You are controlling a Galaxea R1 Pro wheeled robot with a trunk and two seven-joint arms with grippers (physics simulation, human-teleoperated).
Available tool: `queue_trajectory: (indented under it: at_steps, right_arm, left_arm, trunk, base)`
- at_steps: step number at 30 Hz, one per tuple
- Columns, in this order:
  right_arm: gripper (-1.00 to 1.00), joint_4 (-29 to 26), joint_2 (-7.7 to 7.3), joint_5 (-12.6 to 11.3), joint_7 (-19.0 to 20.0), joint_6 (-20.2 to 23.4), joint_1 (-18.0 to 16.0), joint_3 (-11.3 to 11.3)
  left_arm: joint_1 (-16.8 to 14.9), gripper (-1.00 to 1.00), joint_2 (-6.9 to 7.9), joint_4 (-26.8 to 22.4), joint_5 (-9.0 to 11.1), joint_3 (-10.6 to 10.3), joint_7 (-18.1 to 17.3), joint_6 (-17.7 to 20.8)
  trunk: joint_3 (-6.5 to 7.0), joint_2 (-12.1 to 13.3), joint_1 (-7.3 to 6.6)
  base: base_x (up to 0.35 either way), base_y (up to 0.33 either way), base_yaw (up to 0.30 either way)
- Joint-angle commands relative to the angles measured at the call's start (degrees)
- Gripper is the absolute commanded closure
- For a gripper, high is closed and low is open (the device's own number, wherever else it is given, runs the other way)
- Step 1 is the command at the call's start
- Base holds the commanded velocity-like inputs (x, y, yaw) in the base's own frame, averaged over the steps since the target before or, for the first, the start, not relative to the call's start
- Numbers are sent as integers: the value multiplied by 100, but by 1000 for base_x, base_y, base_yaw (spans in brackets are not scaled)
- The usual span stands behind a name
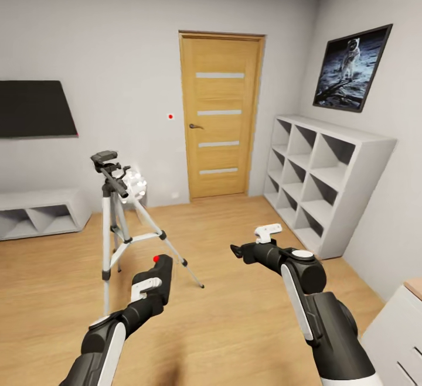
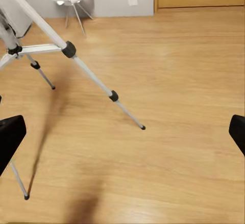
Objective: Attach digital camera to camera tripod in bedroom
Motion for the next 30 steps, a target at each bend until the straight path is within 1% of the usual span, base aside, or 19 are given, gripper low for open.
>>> queue_trajectory:
  at_steps: [1,12,21,26,30]
  right_arm:
    - [-100,-6,2,14,17,30,-7,-3]
    - [-100,-6,2,19,17,34,-5,4]
    - [-100,-6,2,24,14,28,-8,1]
    - [-100,-6,2,24,16,28,-10,-10]
    - [-100,-6,-3,24,11,24,-15,-41]
  left_arm:
    - [-7,100,-6,-3,18,21,-38,40]
    - [-10,100,-6,-6,18,34,-40,41]
    - [-12,100,-6,-1,18,42,-35,41]
    - [-14,100,-6,-1,18,42,-32,40]
    - [-15,100,-6,7,18,36,-31,40]
  trunk:
    - [-14,-14,3]
    - [-14,-14,3]
    - [-14,-14,3]
    - [-14,-14,3]
    - [-14,-14,3]
  base:
    - [-120,267,289]
    - [-135,274,289]
    - [-36,287,281]
    - [-6,293,127]
    - [-1,294,14]
